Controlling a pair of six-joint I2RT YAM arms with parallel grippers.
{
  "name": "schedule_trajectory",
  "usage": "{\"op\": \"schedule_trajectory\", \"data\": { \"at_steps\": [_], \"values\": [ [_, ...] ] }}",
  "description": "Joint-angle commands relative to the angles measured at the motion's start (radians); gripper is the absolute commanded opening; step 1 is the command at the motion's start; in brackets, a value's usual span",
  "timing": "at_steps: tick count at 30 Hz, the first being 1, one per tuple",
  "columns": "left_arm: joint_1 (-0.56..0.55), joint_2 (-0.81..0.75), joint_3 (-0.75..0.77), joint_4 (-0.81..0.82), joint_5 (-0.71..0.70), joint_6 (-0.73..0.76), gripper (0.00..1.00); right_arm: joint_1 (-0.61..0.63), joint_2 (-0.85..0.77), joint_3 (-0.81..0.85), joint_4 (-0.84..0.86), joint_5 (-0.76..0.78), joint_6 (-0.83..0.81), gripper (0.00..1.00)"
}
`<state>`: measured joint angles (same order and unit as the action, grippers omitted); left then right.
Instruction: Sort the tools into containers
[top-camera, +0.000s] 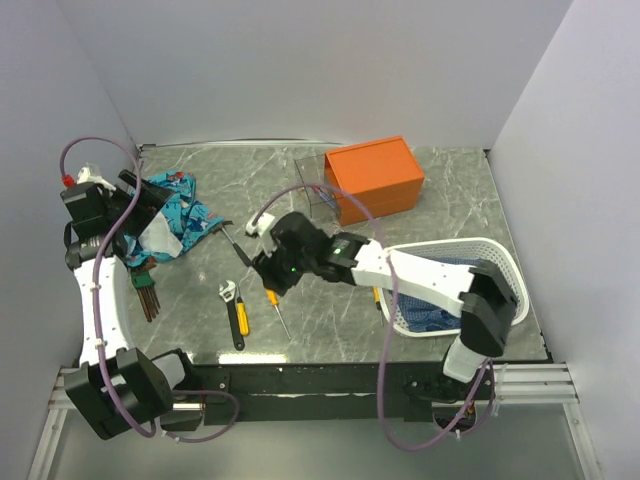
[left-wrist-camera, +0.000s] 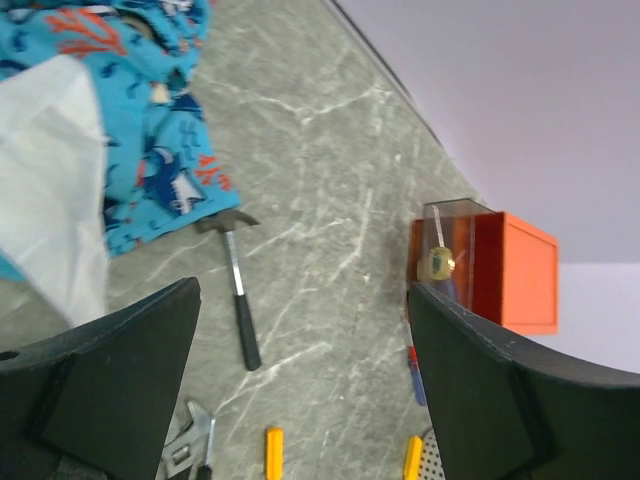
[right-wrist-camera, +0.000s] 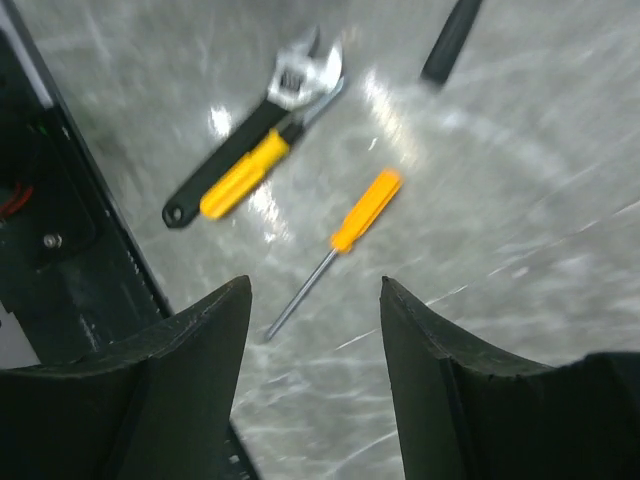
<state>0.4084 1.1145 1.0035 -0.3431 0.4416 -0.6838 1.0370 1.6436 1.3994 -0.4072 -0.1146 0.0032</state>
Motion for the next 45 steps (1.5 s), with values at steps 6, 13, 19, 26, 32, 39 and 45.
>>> {"op": "schedule_trajectory", "data": {
  "at_steps": [6,13,19,26,32,39,45],
  "values": [
    [0.021,-0.137,0.07,-0.149,-0.099,0.131,0.89,0.038,0.272,0.073,0.01,0.029,0.225,0.59],
    [0.021,-0.18,0.07,-0.182,-0.126,0.164,0.9,0.047,0.407,0.141,0.013,0.044,0.228,0.57],
    [0.021,-0.188,0.052,-0.172,-0.115,0.152,0.9,0.046,0.481,0.165,0.024,0.092,0.209,0.46],
    [0.027,-0.165,0.049,-0.155,-0.095,0.135,0.9,0.038,0.429,0.158,0.027,0.203,0.127,0.0],
    [0.032,-0.125,0.047,-0.113,-0.064,0.102,0.89,-0.031,0.235,0.194,0.064,0.214,0.041,0.0],
    [0.046,-0.104,0.004,-0.051,-0.02,0.056,0.87,-0.182,0.102,0.297,0.09,0.195,-0.068,0.0],
    [0.049,-0.116,-0.042,-0.005,0.037,0.03,0.86,-0.342,0.145,0.338,0.152,0.239,-0.129,0.0]
  ]
}}
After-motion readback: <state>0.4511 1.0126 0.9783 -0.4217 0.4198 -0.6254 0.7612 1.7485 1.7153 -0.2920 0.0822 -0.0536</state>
